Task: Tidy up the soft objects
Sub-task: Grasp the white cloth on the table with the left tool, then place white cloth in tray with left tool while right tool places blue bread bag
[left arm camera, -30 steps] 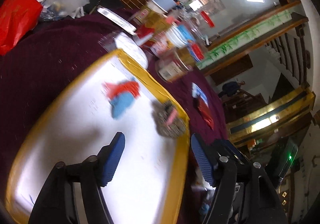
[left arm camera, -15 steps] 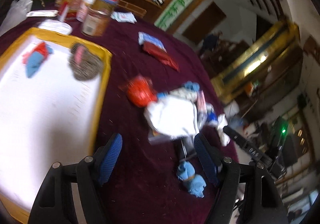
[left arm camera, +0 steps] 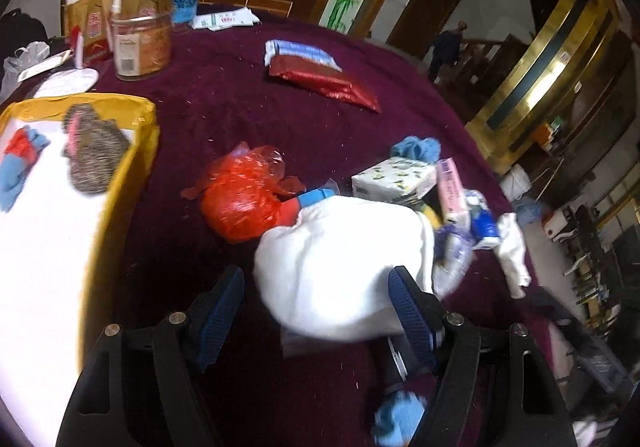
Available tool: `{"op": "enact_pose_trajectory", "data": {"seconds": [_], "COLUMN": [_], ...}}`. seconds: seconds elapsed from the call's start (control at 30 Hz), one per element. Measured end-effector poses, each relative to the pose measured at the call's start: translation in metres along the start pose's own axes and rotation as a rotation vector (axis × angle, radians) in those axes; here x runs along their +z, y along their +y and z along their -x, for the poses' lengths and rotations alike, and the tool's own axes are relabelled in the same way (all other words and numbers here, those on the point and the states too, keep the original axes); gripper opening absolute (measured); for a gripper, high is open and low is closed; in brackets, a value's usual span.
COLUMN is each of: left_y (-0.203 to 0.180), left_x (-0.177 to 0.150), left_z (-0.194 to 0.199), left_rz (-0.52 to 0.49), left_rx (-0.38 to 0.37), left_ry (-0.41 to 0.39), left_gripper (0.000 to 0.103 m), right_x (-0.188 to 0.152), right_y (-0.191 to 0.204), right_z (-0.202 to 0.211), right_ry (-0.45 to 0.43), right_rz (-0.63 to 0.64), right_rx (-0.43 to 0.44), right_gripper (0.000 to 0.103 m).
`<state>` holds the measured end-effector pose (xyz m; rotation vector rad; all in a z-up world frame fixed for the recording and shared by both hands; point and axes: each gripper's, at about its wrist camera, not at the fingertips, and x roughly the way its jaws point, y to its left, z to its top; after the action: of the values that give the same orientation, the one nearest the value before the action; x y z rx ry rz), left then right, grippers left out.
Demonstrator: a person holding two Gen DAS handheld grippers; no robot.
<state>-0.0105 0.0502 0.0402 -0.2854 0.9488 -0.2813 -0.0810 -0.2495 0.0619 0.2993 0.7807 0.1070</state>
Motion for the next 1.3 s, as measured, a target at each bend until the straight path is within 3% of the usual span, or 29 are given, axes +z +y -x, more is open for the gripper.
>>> {"op": "enact_pose_trajectory", "data": {"seconds": [0.03,0.07,0.1,0.17,0.33,0.43,0.67,0.8,0.97,1.13,1.2,1.3], "left_y": [-0.001,-0.003,-0.005,-0.005,0.000,0.004,0.028,0.042,0.057,0.074,0.083,0.098], "left_x": [0.002,0.004,0.004,0.005,0.003,-0.001,-0.005,-0.012,-0.021,-0.025,-0.027,-0.031], "left_z": [-0.006,-0.015,-0.019,-0.021,-0.001,0.017,0.063,0.078,0.088,0.102,0.108,0.116], "left_rz": [-0.002,-0.014,-0.025,-0.034,-0.011,-0.001,0.076,0.100,0.126,0.146,0.160,0.184], "left_rx": [0.005,0.021,0.024,-0.011,-0.093,-0.135,-0.239,-0.238,-0.231,-0.221,-0.218,-0.212], "left_ry": [0.008,0.018,0.024,0.032,0.000,-0.024,-0.076,-0.101,-0.103,-0.125,-0.136,-0.148], "left_gripper": [0.070,0.042,0.031,0.019,0.019,0.019,0.019,0.019,0.019,0.019,0.019,0.019], "right_x": [0.003,0.005,0.007,0.009,0.013,0.014,0.019,0.018,0.023,0.032,0.029,0.024], "right_y": [-0.008,-0.017,-0.025,-0.043,-0.074,-0.074,-0.004,0.041,0.049,0.051,0.047,0.042], "right_z": [0.004,0.007,0.009,0.010,0.000,-0.004,-0.024,-0.051,-0.087,-0.109,-0.112,-0.099], "right_ry": [-0.009,-0.015,-0.018,-0.018,-0.001,0.008,0.061,0.177,0.310,0.324,0.330,0.276], "right_rz": [-0.012,-0.025,-0.037,-0.068,-0.154,-0.186,-0.040,-0.011,-0.262,-0.390,-0.402,-0.386], "right_rx": [-0.013,-0.030,-0.044,-0.077,-0.113,-0.073,0.039,0.162,0.321,0.226,0.206,0.203], "right_gripper": [0.076,0.076,0.076,0.076,0.076,0.076,0.076,0.076,0.076,0.075,0.051,0.043]}}
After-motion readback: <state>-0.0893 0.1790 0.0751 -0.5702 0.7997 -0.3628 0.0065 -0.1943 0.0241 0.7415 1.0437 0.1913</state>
